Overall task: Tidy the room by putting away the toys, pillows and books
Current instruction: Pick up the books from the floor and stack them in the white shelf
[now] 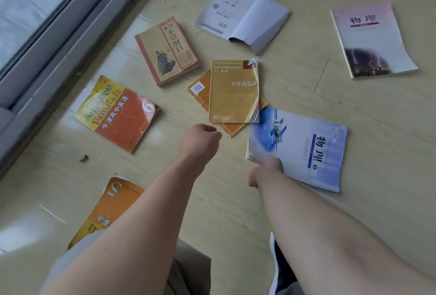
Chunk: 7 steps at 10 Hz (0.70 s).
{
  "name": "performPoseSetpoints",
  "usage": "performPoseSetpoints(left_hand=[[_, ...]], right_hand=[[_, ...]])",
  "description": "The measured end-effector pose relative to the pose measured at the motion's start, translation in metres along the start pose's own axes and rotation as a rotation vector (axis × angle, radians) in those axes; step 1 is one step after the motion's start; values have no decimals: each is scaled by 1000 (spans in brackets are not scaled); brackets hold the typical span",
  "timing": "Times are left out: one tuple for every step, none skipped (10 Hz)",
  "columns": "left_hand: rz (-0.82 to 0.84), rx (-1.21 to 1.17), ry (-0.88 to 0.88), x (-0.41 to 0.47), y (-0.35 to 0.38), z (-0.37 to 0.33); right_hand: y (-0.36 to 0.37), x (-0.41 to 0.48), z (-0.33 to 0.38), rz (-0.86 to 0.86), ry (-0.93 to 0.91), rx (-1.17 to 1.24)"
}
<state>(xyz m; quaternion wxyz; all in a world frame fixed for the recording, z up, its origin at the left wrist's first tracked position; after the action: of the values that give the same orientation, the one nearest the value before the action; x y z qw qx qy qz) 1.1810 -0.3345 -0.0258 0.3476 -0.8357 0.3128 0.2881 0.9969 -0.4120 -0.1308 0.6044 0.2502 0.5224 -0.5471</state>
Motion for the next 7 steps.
performPoseSetpoints(left_hand=[[32,-11,8,2,3,-6],[59,-77,-24,12,3,-7],[123,-194,-98,20,7,0],[240,-411,-139,22,13,-6],[383,-632,-118,21,15,-26],[488,-765,-12,21,3,-49],[453,-856,95,32,-24,-61]], right_hand=[[11,16,12,44,196,917],[7,-14,41,-29,119,1016],[4,-57,77,-44,-73,913],[11,-89,84,-91,-43,1300],[28,-122,82,-64,-212,1014],[35,-129,77,2,-411,622],[36,-124,93,204,-524,250]])
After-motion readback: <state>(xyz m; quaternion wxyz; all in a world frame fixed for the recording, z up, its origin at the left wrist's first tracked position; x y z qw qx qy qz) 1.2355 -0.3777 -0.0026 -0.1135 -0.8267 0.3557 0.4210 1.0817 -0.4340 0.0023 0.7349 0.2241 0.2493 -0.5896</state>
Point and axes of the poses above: each hand's wrist, its own x-axis towards the middle knuckle, its own y-axis out of the palm, z = x × y, the point moved 6 cm from there along x, towards the middle knuckle, and after that the axes turned 2 degrees about z, right-handed, at the moved point
